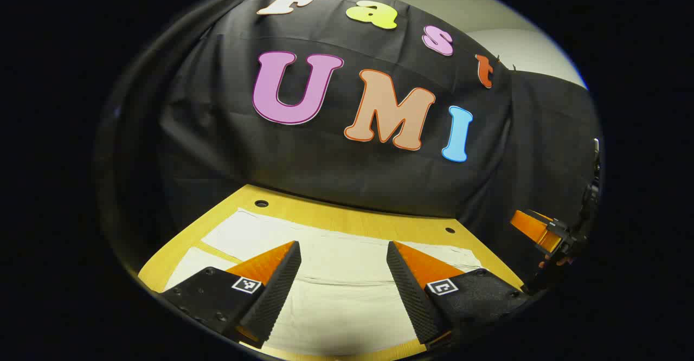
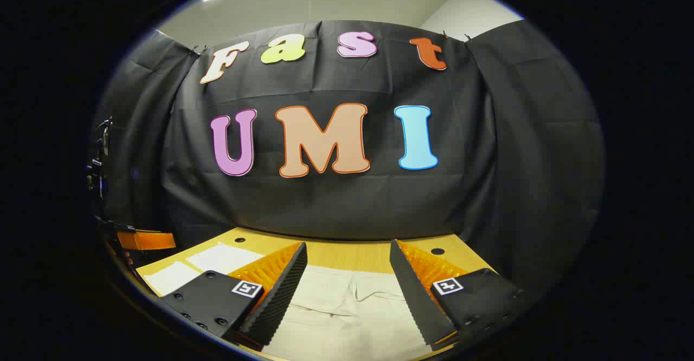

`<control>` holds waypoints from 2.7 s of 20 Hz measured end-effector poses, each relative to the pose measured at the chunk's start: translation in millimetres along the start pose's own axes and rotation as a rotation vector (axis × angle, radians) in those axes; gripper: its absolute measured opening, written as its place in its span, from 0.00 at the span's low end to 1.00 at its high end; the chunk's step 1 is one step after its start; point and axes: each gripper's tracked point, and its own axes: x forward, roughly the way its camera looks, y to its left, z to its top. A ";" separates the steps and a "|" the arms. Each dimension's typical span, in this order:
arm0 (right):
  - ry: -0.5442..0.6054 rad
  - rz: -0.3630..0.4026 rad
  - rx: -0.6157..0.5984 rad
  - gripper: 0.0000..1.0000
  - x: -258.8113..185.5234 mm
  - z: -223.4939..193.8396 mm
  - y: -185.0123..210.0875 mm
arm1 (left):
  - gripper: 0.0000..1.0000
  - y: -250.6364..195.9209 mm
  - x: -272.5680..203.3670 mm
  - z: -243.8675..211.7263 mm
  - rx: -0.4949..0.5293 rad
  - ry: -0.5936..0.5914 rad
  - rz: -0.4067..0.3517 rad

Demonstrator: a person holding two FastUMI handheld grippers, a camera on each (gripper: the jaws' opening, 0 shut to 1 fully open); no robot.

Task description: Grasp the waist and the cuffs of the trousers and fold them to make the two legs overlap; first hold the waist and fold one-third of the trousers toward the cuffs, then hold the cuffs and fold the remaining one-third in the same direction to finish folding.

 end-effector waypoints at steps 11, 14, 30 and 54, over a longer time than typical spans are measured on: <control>0.011 -0.014 -0.010 0.98 -0.1 -1.0 -0.1 | 0.94 4.0 10.3 -3.4 -0.011 0.023 -0.021; 0.012 -0.022 -0.012 0.98 -0.2 -1.3 -0.9 | 0.94 3.5 13.8 -6.3 -0.007 0.034 -0.034; 0.086 -0.039 -0.049 0.98 -10.1 -17.5 -6.2 | 0.95 45.7 -19.4 -93.5 0.283 0.425 -0.294; 0.199 -0.100 -0.110 0.97 -33.5 -37.7 -31.9 | 0.82 187.4 -119.4 -231.3 0.946 1.207 -0.534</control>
